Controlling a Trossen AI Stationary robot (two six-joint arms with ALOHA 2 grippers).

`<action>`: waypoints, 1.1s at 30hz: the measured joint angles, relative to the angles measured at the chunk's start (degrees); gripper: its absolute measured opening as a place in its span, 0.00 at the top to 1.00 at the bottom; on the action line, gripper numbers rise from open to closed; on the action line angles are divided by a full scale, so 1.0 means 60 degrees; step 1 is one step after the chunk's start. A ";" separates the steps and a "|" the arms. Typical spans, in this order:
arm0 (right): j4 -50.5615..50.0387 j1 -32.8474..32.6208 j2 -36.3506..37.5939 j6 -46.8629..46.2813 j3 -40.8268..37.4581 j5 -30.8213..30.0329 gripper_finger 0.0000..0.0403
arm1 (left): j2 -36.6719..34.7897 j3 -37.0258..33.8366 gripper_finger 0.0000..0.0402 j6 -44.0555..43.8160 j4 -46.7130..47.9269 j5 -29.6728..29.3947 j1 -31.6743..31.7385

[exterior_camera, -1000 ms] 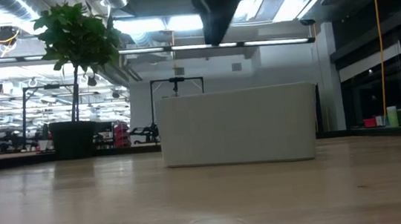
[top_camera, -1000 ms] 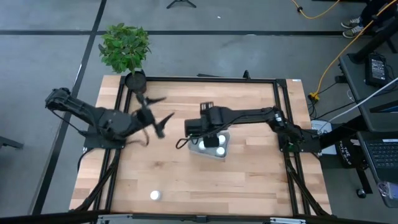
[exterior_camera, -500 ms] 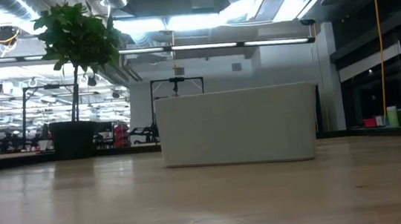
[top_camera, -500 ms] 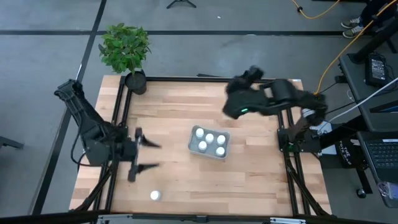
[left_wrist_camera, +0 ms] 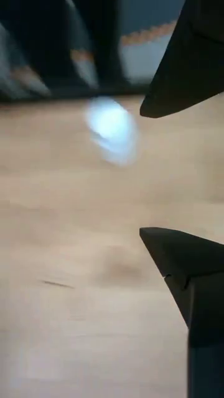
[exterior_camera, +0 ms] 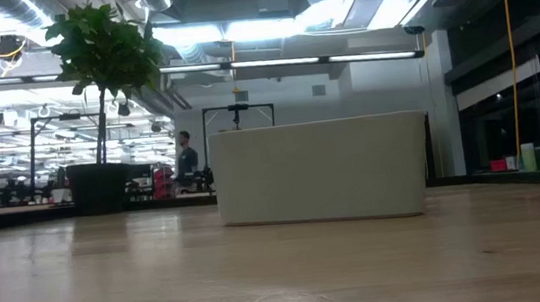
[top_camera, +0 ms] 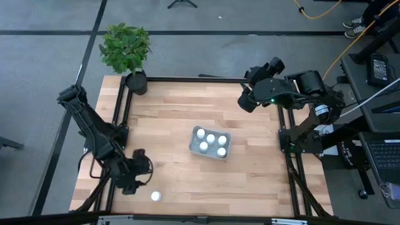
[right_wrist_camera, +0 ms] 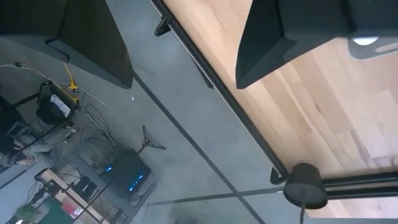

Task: Pick and place pill bottles into a basket
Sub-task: Put the white pill bottle into the gray bin

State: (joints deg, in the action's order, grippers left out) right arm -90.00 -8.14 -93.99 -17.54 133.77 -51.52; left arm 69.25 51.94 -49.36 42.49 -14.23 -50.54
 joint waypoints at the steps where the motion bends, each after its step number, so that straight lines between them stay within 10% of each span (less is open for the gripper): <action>1: 0.0000 0.0000 -0.0018 -0.0005 -0.0003 0.0023 0.29 | 0.0098 -0.0002 0.27 -0.0250 0.0536 0.0388 0.0026; 18: 0.0000 -0.0007 -0.0798 -0.0503 -0.0010 0.0209 0.29 | 0.2040 0.1397 0.27 0.2725 0.1196 0.3959 -0.0383; 33: -0.0001 -0.0007 -0.0948 0.0119 -0.0010 0.0426 0.29 | 0.2878 0.2248 0.27 0.6172 0.1451 0.2034 0.0937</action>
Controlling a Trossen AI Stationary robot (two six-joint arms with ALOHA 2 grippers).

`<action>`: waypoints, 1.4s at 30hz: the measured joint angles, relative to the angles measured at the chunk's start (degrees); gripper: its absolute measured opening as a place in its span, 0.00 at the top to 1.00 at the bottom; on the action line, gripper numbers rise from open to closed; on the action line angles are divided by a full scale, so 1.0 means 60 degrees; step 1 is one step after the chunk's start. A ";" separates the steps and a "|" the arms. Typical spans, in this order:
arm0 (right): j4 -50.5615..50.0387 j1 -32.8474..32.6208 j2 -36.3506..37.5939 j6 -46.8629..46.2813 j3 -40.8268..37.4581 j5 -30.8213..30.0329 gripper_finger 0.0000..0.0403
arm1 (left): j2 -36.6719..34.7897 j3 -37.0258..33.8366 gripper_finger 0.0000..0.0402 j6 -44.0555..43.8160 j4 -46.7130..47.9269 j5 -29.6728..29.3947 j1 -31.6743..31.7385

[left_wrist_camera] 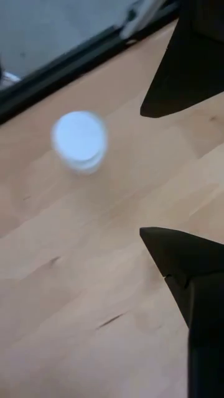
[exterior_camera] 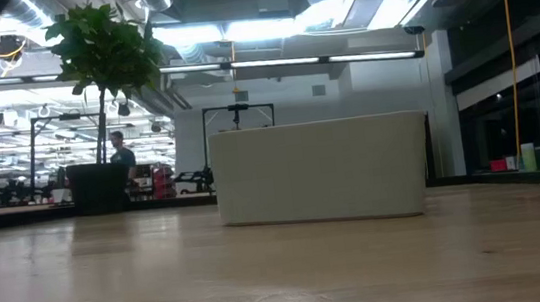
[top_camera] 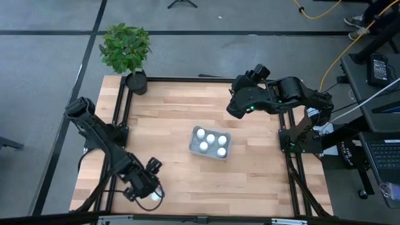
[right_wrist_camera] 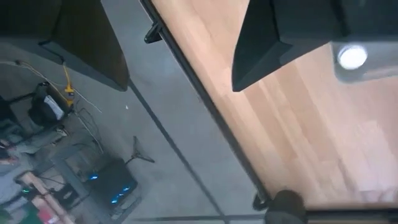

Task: Pick and place pill bottles into a basket
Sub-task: Put the white pill bottle into the gray bin

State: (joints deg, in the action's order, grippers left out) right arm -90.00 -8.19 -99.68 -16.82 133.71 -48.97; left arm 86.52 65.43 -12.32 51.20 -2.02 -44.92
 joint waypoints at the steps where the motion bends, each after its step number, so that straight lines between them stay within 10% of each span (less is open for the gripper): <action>1: -0.0002 0.0000 0.0000 0.0106 0.0000 0.0075 0.29 | 0.0000 0.0000 0.27 0.0107 -0.0211 0.0000 0.0114; 42: -0.0002 0.0000 0.0186 0.0627 0.0000 0.0930 0.29 | 0.1840 0.0747 0.27 -0.0318 -0.1495 0.0565 -0.0241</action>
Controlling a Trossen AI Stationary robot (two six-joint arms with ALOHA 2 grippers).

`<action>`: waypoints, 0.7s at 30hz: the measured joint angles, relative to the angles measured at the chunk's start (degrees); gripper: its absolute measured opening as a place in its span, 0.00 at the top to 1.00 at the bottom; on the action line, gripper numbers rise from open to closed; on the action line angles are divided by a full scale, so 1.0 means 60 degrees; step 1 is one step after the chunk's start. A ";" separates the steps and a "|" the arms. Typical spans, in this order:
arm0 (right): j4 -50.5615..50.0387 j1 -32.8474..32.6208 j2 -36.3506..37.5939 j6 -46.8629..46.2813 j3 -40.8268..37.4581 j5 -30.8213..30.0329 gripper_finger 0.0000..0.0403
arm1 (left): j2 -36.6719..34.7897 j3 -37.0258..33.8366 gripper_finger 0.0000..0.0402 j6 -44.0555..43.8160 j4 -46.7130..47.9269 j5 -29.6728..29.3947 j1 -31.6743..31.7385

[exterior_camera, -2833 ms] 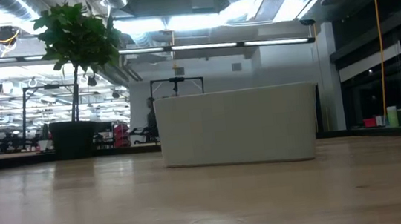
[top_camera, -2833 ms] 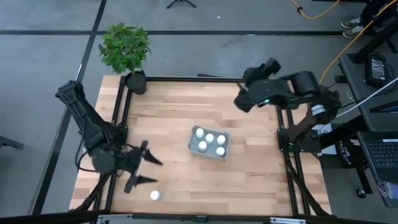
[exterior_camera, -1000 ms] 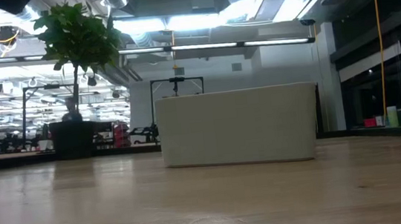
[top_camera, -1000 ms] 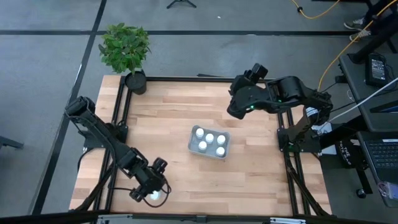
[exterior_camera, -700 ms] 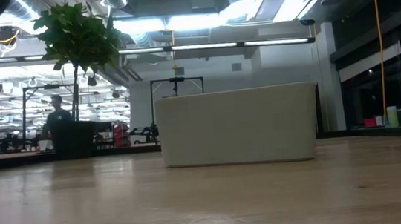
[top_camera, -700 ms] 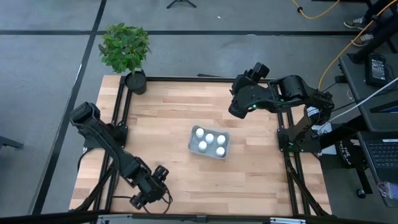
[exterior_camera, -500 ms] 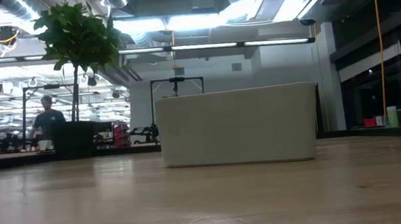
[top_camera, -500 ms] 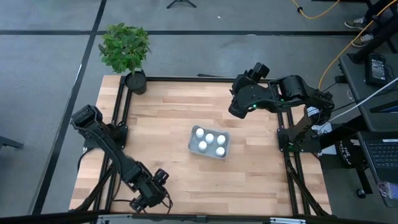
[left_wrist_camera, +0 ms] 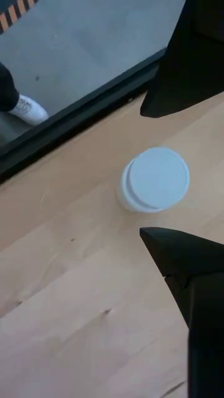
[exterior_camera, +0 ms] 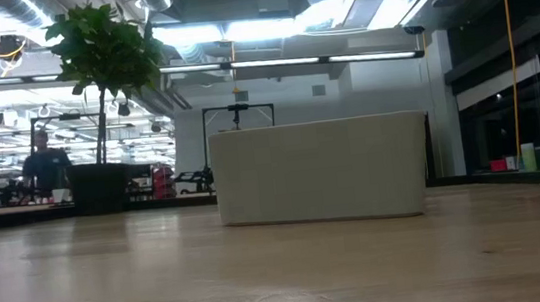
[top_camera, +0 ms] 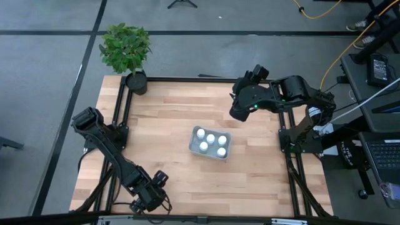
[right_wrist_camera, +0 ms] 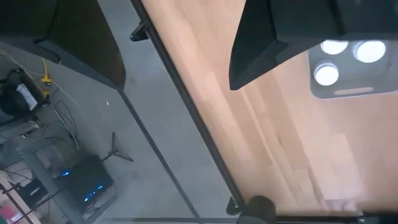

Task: Pick and place pill bottles into a basket
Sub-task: Put the white pill bottle into the gray bin

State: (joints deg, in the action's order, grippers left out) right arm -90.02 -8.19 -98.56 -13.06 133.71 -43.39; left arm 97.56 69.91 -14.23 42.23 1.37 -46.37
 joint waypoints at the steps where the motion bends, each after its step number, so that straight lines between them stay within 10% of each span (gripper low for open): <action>1: 0.0000 -0.0015 0.0000 -0.0008 0.0000 0.0009 0.29 | 0.0000 -0.0011 0.27 0.0025 -0.0009 -0.0019 0.0000; 21: 0.0000 -0.0299 0.0000 0.0039 0.0000 -0.0009 0.29 | 0.0019 -0.1013 0.27 0.0089 -0.0981 0.0113 0.0209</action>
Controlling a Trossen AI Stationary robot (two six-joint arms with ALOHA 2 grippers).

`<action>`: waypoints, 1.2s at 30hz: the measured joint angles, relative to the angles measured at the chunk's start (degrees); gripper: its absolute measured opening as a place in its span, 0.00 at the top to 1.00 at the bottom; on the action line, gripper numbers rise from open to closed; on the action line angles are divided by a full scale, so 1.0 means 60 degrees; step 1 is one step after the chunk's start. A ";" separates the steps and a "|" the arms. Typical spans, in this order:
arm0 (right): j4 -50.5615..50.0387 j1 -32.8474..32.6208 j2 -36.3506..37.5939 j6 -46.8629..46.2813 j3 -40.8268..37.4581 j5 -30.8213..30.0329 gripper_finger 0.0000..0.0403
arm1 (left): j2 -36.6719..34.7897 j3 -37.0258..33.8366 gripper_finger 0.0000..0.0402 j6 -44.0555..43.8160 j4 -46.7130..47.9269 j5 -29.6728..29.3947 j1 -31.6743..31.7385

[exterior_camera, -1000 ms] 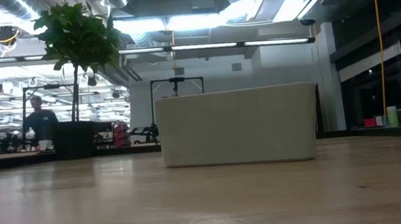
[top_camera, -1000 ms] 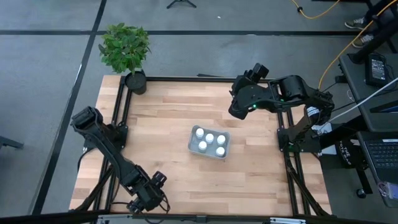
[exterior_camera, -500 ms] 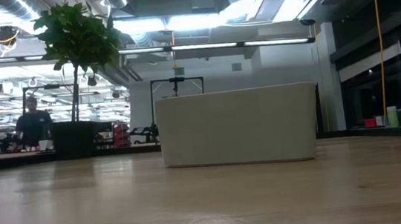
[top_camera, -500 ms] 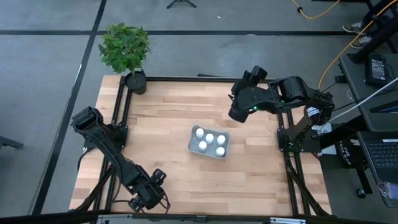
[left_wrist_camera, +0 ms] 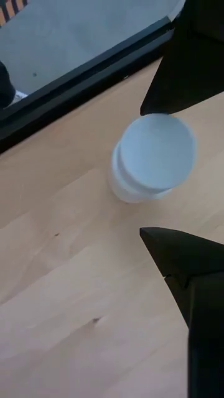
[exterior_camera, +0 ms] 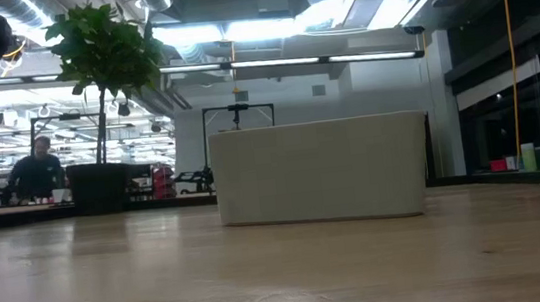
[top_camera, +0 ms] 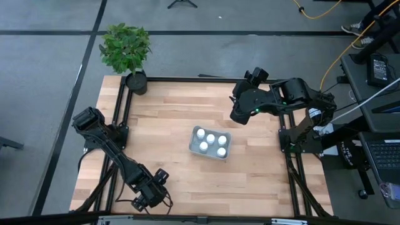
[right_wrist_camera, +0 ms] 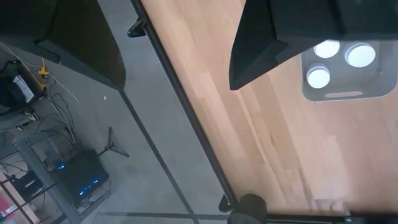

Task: Pick and place pill bottles into a basket
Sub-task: Put the white pill bottle into the gray bin

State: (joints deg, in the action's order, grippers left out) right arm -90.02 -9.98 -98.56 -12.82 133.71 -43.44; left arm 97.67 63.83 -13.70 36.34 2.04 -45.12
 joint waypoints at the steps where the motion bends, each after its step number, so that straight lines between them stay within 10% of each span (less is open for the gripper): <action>1: 0.0002 0.0000 0.0000 0.0016 0.0000 0.0000 0.29 | 0.0021 -0.0002 0.27 0.0066 -0.0046 -0.0023 0.0033; 16: 0.0000 0.0000 0.0000 0.0256 0.0000 -0.0004 0.29 | 0.0443 0.0000 0.28 -0.0674 -0.0492 -0.0169 0.0175; 25: 0.0000 0.0000 0.0000 0.0517 0.0000 -0.0004 0.29 | 0.0437 0.0004 0.56 -0.1199 -0.0467 -0.0058 0.0240; 36: 0.0000 0.0000 0.0131 0.0941 0.0000 -0.0007 0.29 | 0.0403 0.0058 0.57 -0.1133 -0.0203 0.0071 0.0759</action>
State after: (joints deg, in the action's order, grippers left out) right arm -90.02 -9.98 -97.78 -7.18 133.71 -43.48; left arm 100.09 64.18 -20.49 35.13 2.47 -40.56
